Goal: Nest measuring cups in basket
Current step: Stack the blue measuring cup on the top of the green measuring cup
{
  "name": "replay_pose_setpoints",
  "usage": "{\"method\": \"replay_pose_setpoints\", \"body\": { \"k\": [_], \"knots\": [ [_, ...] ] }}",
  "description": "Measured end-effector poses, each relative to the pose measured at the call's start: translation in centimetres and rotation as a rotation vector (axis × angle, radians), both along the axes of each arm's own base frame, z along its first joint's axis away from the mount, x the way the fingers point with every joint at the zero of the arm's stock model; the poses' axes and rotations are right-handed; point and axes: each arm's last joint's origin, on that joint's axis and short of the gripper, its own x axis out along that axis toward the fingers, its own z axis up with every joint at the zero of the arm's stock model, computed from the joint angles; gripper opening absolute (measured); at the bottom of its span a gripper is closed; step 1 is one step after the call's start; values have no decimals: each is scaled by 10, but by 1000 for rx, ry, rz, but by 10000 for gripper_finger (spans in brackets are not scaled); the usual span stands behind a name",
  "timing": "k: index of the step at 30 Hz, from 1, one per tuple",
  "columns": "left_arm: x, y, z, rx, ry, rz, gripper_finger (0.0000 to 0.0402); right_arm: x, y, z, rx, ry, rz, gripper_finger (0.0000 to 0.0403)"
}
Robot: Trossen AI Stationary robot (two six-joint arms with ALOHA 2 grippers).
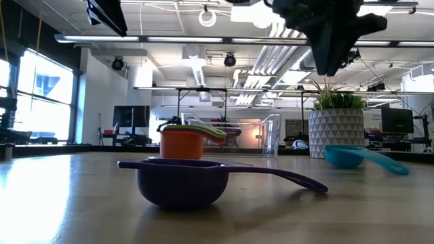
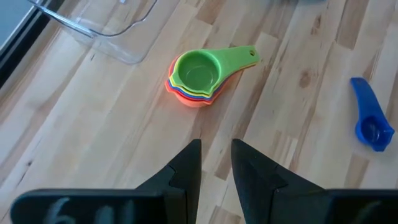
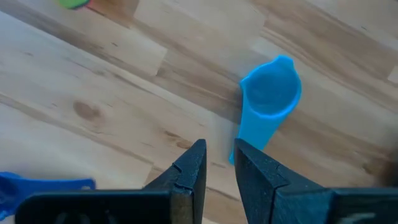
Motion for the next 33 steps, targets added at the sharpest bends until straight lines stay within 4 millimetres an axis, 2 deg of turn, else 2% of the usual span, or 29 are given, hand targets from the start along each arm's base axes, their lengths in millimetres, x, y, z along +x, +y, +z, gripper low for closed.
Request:
{"method": "replay_pose_setpoints", "body": {
  "k": [6, 12, 17, 33],
  "knots": [
    [0, 6, 0, -4, -2, 34, 78, -6, -5, -24, -23, 67, 49, 82],
    [0, 12, 0, -10, -5, 78, 78, -10, -13, -55, 27, 110, 88, 122],
    [0, 17, 0, -17, -9, 116, 78, -12, -19, -72, 8, 103, 138, 147],
    [0, 28, 0, -41, -23, 213, 78, -19, -37, -112, 11, 72, 209, 150]
  ]
}}
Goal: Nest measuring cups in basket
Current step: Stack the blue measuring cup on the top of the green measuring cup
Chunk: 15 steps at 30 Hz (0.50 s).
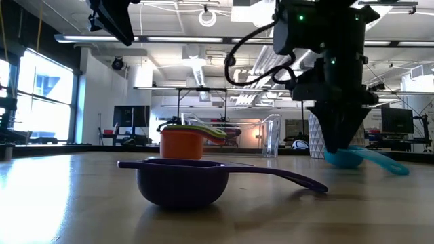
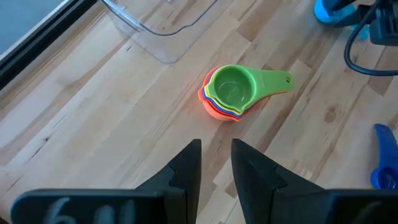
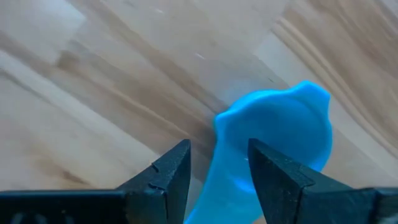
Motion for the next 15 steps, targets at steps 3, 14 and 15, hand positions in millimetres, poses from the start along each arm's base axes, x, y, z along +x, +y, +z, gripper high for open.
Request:
{"method": "replay_pose_setpoints", "body": {
  "k": [3, 14, 15],
  "knots": [
    [0, 0, 0, 6, 0, 4, 78, -4, -2, -5, -9, 16, -16, 140],
    [0, 1, 0, 28, 3, 11, 78, 2, -3, 1, 11, -19, -52, 11],
    [0, 1, 0, 30, 4, 7, 78, 5, -3, 4, 14, -31, -54, 14]
  ]
}}
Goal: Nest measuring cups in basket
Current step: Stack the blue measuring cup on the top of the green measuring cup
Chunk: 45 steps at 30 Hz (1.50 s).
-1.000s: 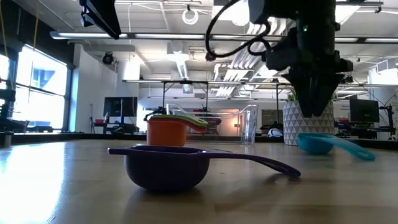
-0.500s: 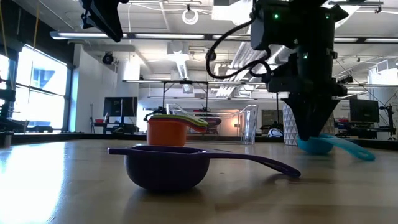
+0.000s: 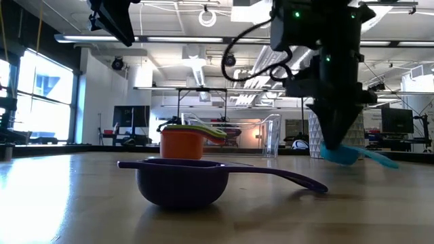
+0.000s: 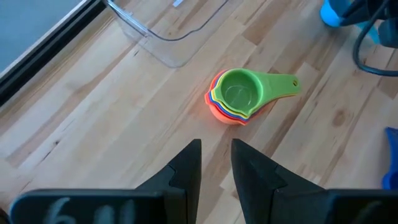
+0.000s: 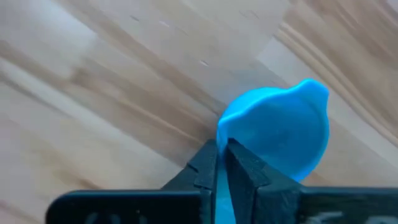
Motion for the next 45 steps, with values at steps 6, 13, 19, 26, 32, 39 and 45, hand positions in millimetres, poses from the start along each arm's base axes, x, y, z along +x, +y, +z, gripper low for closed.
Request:
{"method": "replay_pose_setpoints", "body": {
  "k": [6, 13, 19, 26, 32, 39, 45],
  "knots": [
    [0, 0, 0, -14, -3, 4, 78, 21, 2, 31, -10, -98, 42, 5],
    [0, -2, -1, -43, 10, -54, 78, 46, 3, 80, -96, -269, 96, 3],
    [0, -3, -1, -68, 12, -90, 78, 60, 1, 121, -222, -389, 161, 2],
    [0, -5, -1, -126, 8, -125, 78, 68, -13, 156, -333, -465, 202, 1],
    [0, -5, -1, -151, -2, -92, 78, 78, -30, 181, -436, -562, 261, 1],
    [0, -5, -1, -165, -8, -67, 78, 85, -49, 202, -503, -658, 338, 0],
    [0, -5, -1, -167, -11, -56, 78, 85, -66, 213, -526, -683, 359, 0]
  ]
}}
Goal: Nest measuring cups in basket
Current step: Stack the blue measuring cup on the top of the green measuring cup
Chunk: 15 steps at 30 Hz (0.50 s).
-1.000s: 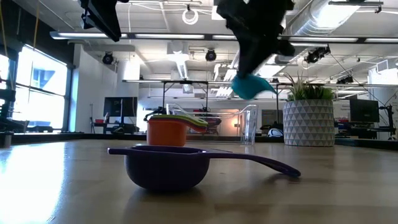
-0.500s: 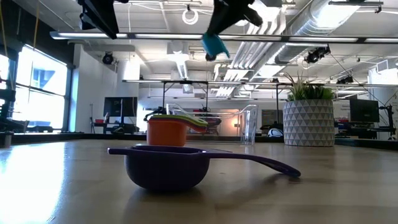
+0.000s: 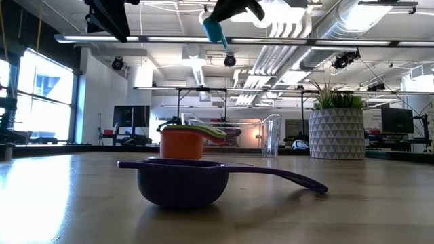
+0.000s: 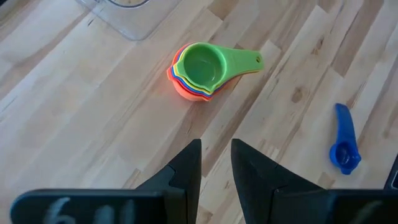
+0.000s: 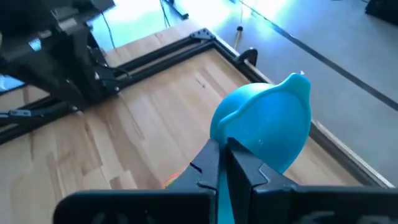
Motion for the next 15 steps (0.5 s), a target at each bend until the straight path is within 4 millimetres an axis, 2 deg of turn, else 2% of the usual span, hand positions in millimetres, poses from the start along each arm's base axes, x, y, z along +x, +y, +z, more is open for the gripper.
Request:
{"method": "replay_pose_setpoints", "body": {
  "k": [7, 15],
  "knots": [
    [0, 0, 0, -10, -3, 18, 78, 0, -10, 6, 5, -28, -9, 0],
    [0, 0, 0, -6, -3, 20, 78, 17, -8, -3, 23, -57, 57, 0]
  ]
}}
